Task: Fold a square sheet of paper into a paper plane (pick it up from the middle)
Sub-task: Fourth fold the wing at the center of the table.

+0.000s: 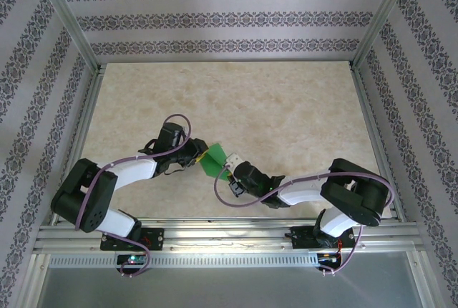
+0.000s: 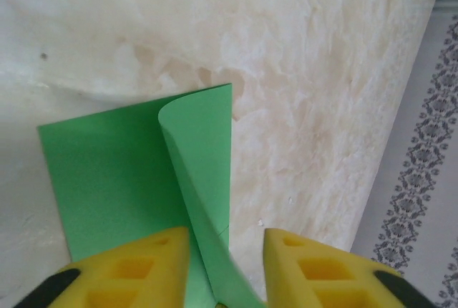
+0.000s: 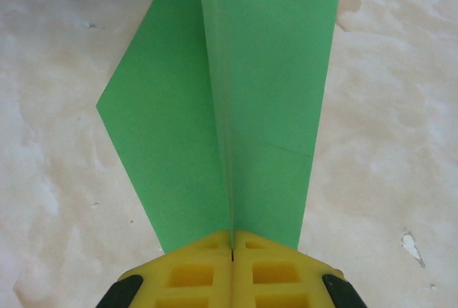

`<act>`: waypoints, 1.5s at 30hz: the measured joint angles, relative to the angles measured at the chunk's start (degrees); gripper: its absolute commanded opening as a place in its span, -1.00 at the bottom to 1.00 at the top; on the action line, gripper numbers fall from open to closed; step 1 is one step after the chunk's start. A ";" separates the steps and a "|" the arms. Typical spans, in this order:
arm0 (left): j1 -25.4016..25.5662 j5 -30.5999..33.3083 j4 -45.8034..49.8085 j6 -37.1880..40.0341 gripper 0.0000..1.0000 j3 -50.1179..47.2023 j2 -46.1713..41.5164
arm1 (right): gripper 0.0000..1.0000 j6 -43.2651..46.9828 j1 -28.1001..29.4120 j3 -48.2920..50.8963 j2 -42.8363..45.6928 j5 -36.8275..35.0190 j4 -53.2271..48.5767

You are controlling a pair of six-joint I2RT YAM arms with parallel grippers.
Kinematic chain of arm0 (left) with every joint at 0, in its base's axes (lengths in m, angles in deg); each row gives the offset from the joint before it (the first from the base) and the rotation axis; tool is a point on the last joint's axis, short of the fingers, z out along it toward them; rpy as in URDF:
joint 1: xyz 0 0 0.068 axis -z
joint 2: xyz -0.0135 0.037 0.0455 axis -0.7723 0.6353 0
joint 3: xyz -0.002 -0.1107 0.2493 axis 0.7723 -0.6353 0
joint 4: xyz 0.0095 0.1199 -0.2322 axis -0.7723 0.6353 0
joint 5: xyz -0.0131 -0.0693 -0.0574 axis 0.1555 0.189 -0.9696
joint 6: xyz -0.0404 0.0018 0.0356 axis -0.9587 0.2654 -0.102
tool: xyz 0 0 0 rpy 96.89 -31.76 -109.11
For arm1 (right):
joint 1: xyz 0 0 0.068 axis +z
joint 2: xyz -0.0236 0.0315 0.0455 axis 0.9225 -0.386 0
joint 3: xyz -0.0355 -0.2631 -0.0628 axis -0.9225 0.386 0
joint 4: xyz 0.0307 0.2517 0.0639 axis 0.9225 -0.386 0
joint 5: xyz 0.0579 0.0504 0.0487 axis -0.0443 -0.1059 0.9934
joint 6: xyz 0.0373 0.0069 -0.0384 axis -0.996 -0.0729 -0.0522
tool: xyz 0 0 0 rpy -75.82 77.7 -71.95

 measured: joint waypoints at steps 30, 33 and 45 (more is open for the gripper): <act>-1.55 1.64 4.66 3.67 -0.61 -1.03 -4.72 | -1.00 -34.56 -16.09 -5.95 -11.54 39.50 11.30; -1.55 0.57 3.61 3.67 -0.65 -1.03 -2.97 | -1.00 -36.33 -16.26 -5.25 -11.89 39.76 13.20; -1.55 -4.09 -0.61 3.67 -0.74 0.11 5.49 | -1.00 -40.54 -16.37 -1.66 -12.98 39.50 18.25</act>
